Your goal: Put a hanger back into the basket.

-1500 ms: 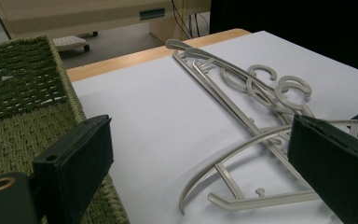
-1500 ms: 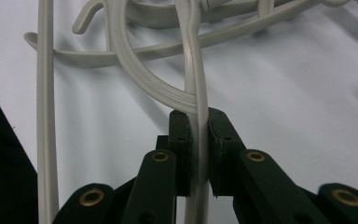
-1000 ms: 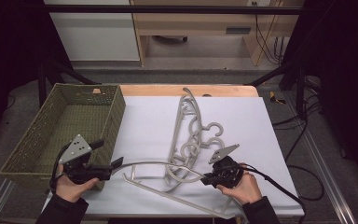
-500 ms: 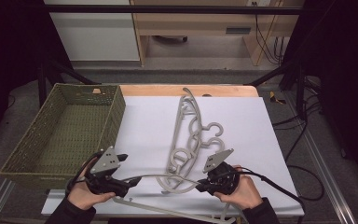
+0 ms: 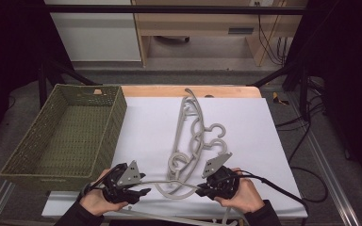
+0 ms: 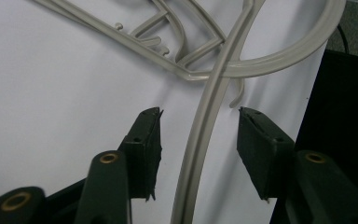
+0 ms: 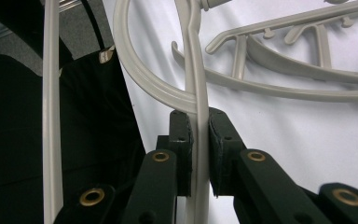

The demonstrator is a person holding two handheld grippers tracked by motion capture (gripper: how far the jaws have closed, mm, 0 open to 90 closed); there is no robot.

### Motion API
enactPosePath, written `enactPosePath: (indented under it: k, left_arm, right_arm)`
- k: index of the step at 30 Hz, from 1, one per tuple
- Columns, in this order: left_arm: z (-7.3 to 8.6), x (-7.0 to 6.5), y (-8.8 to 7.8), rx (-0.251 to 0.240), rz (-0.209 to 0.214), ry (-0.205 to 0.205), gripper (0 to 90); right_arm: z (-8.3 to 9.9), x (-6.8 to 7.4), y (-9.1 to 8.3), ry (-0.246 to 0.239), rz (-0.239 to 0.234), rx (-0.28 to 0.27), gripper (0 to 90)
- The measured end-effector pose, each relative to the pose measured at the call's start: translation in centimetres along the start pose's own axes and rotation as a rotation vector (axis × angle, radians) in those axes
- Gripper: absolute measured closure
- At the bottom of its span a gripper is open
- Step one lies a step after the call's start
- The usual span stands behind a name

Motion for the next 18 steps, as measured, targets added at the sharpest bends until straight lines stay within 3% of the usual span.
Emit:
enactPosePath:
  k: [7, 13, 18]
  left_arm:
    - [0.0, -0.06, 0.5, 0.005, -0.009, -0.007, 72.6]
    - [-0.01, -0.14, 0.35, 0.007, -0.02, 0.006, 74.6]
    - [-0.06, -0.37, 0.11, -0.004, -0.026, 0.025, 76.3]
  right_arm:
    - [0.0, 0.04, 0.11, -0.02, 0.01, 0.004, 81.5]
    - [0.04, -0.1, 0.18, -0.036, 0.008, -0.012, 81.2]
    - [0.04, -0.22, 0.1, -0.031, 0.039, -0.027, 79.4]
Point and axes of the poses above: each handheld gripper's, and its own axes: y roughly forward along the jaws, z roughly out of its underside, x roughly to its left, the point moved 2 cm from there along y, roughly forward along the jaws
